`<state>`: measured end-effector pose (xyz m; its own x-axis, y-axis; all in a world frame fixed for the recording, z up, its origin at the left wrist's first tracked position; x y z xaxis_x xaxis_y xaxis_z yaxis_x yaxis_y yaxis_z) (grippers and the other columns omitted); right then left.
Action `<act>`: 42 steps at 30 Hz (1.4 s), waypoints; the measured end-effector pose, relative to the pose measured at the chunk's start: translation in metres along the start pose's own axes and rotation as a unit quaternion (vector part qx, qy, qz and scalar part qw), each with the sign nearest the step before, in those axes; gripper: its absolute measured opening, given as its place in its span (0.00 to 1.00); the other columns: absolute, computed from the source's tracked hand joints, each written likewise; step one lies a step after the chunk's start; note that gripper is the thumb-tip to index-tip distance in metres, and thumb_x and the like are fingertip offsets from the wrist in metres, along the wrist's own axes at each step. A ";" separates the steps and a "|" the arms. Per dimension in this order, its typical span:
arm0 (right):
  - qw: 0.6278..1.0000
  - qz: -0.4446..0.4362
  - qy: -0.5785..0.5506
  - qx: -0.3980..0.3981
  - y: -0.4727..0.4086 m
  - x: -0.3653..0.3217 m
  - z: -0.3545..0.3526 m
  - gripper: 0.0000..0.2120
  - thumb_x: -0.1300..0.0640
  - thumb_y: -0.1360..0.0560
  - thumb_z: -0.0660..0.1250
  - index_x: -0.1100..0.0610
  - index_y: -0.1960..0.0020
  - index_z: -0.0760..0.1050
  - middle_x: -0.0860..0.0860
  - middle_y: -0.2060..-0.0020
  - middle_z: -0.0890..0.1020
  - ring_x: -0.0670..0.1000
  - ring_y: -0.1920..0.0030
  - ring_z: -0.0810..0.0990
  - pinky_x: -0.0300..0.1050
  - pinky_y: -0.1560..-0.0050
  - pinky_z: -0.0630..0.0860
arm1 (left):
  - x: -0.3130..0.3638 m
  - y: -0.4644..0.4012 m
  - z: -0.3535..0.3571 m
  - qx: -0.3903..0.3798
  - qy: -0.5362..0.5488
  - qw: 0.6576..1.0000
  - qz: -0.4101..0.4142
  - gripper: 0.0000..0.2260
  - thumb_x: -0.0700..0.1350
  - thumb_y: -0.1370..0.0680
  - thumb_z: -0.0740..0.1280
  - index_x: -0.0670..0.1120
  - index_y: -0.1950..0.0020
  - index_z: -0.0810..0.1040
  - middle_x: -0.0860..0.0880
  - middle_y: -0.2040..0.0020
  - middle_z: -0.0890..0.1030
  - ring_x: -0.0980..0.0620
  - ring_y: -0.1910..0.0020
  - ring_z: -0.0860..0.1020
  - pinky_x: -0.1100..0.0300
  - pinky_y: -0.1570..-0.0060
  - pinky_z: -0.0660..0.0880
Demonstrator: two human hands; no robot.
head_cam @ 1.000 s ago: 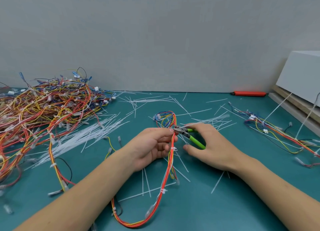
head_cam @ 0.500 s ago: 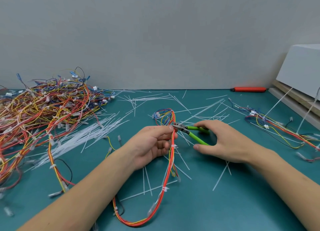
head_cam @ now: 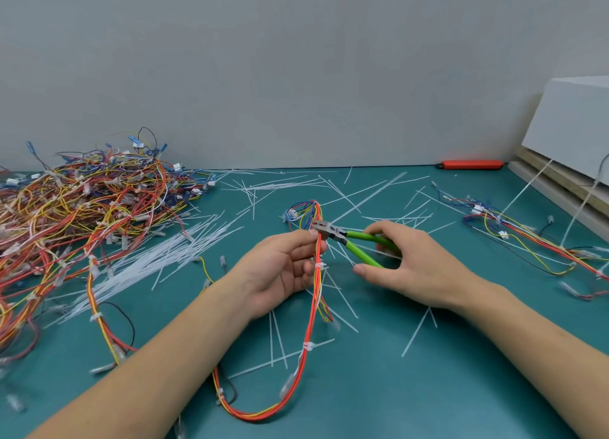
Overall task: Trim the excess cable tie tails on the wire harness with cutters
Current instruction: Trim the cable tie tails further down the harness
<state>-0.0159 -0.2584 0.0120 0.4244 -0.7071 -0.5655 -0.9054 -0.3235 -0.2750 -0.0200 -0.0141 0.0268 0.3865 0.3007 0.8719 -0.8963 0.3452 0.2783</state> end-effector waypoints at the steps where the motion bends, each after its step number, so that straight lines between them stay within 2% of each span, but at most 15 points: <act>1: 1.000 0.002 0.005 0.000 0.000 0.001 0.001 0.27 0.27 0.33 0.70 0.39 0.40 0.73 0.40 0.53 0.79 0.43 0.51 0.78 0.42 0.49 0.77 | 0.000 0.000 0.000 0.001 -0.003 1.000 0.003 0.12 0.44 0.22 0.69 0.47 0.64 0.87 0.50 0.61 0.85 0.56 0.75 0.74 0.63 0.73 0.75; 6: 1.000 -0.009 -0.004 0.026 0.002 -0.004 0.004 0.28 0.27 0.33 0.69 0.37 0.38 0.72 0.37 0.47 0.78 0.39 0.43 0.76 0.29 0.47 0.70 | 0.000 0.001 0.000 -0.002 -0.004 1.000 0.005 0.12 0.45 0.22 0.69 0.48 0.64 0.87 0.50 0.62 0.85 0.56 0.75 0.75 0.64 0.73 0.75; 9: 0.999 -0.005 -0.005 0.040 0.001 -0.006 0.003 0.26 0.27 0.33 0.69 0.37 0.40 0.74 0.38 0.49 0.80 0.40 0.46 0.78 0.33 0.47 0.73 | 0.000 0.000 -0.001 0.000 0.004 1.000 -0.001 0.08 0.45 0.25 0.71 0.48 0.62 0.87 0.50 0.62 0.84 0.56 0.75 0.75 0.64 0.73 0.74; 12: 0.998 0.005 -0.015 0.056 0.003 -0.007 0.002 0.22 0.28 0.33 0.71 0.40 0.47 0.78 0.40 0.60 0.81 0.43 0.58 0.79 0.41 0.57 0.75 | 0.000 0.000 -0.001 -0.002 0.014 1.000 -0.003 0.05 0.47 0.29 0.73 0.47 0.61 0.87 0.50 0.61 0.84 0.55 0.74 0.75 0.63 0.73 0.75; 15: 0.997 0.004 -0.023 0.070 0.002 -0.008 0.003 0.21 0.28 0.34 0.71 0.41 0.50 0.79 0.39 0.62 0.80 0.45 0.64 0.77 0.44 0.62 0.75 | 0.001 -0.001 -0.003 0.001 0.020 1.000 -0.003 0.04 0.46 0.30 0.73 0.47 0.61 0.87 0.50 0.61 0.84 0.55 0.75 0.75 0.63 0.73 0.75; 18: 0.998 0.002 -0.005 0.070 0.002 -0.008 0.004 0.22 0.28 0.33 0.72 0.41 0.47 0.78 0.39 0.60 0.80 0.44 0.59 0.78 0.42 0.60 0.75 | 0.001 0.000 -0.002 0.000 0.023 1.000 0.000 0.04 0.46 0.30 0.73 0.47 0.62 0.87 0.50 0.61 0.84 0.55 0.75 0.75 0.63 0.74 0.75; 23: 0.998 0.009 -0.005 0.061 0.002 -0.004 0.008 0.30 0.33 0.30 0.76 0.42 0.33 0.74 0.37 0.47 0.78 0.40 0.46 0.77 0.33 0.46 0.71 | 0.000 0.000 -0.002 0.002 0.003 1.000 0.002 0.10 0.45 0.22 0.70 0.48 0.62 0.87 0.50 0.61 0.84 0.56 0.74 0.75 0.63 0.73 0.74; 28: 0.998 0.007 -0.004 0.057 0.002 -0.004 0.009 0.33 0.34 0.30 0.76 0.44 0.29 0.73 0.37 0.44 0.78 0.40 0.43 0.77 0.33 0.45 0.70 | 0.002 0.000 -0.001 -0.002 0.006 1.000 0.000 0.08 0.45 0.24 0.71 0.47 0.61 0.87 0.50 0.60 0.84 0.55 0.75 0.75 0.63 0.73 0.75; 30: 0.998 0.012 -0.014 0.054 0.001 -0.004 0.008 0.29 0.33 0.31 0.76 0.42 0.33 0.76 0.37 0.47 0.80 0.41 0.47 0.78 0.35 0.47 0.73 | 0.002 -0.001 -0.002 -0.001 0.006 1.000 -0.001 0.08 0.46 0.24 0.71 0.47 0.61 0.87 0.50 0.61 0.84 0.55 0.74 0.75 0.63 0.73 0.75; 33: 0.997 0.016 -0.023 0.068 0.001 -0.006 0.005 0.20 0.30 0.33 0.73 0.41 0.48 0.80 0.39 0.60 0.81 0.44 0.60 0.79 0.41 0.59 0.75 | 0.001 -0.001 -0.003 -0.003 0.015 1.000 -0.004 0.06 0.46 0.27 0.72 0.47 0.60 0.87 0.50 0.61 0.84 0.55 0.74 0.75 0.63 0.73 0.75; 37: 0.997 0.010 0.015 0.076 0.001 -0.010 0.005 0.20 0.27 0.33 0.68 0.40 0.50 0.79 0.38 0.61 0.79 0.45 0.63 0.77 0.42 0.63 0.73 | 0.002 -0.001 -0.004 -0.001 0.022 1.000 -0.006 0.05 0.46 0.29 0.73 0.47 0.61 0.87 0.50 0.61 0.84 0.55 0.75 0.76 0.62 0.73 0.75; 40: 0.998 0.021 0.008 0.053 0.002 -0.011 0.006 0.25 0.26 0.33 0.68 0.40 0.44 0.78 0.38 0.59 0.79 0.43 0.58 0.78 0.42 0.56 0.76 | 0.001 -0.001 -0.004 -0.003 0.020 1.000 -0.005 0.06 0.46 0.28 0.72 0.47 0.61 0.87 0.50 0.61 0.84 0.55 0.74 0.76 0.62 0.73 0.75; 42: 0.999 0.021 0.018 0.034 0.002 -0.011 0.007 0.30 0.27 0.31 0.70 0.42 0.35 0.76 0.38 0.49 0.80 0.40 0.48 0.78 0.42 0.46 0.77 | 0.001 0.000 -0.003 -0.005 0.013 1.000 -0.004 0.05 0.46 0.29 0.72 0.47 0.62 0.87 0.50 0.61 0.84 0.55 0.74 0.76 0.62 0.72 0.76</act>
<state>-0.0224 -0.2467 0.0123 0.3846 -0.7421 -0.5490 -0.9189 -0.2513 -0.3041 -0.0188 -0.0114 0.0266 0.3989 0.3206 0.8591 -0.8911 0.3567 0.2806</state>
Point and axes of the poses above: each hand's wrist, its own y-axis away from the middle knuckle, its own z-axis out of the palm, x = y × z, the point moved 1 cm from there along -y, towards the middle knuckle
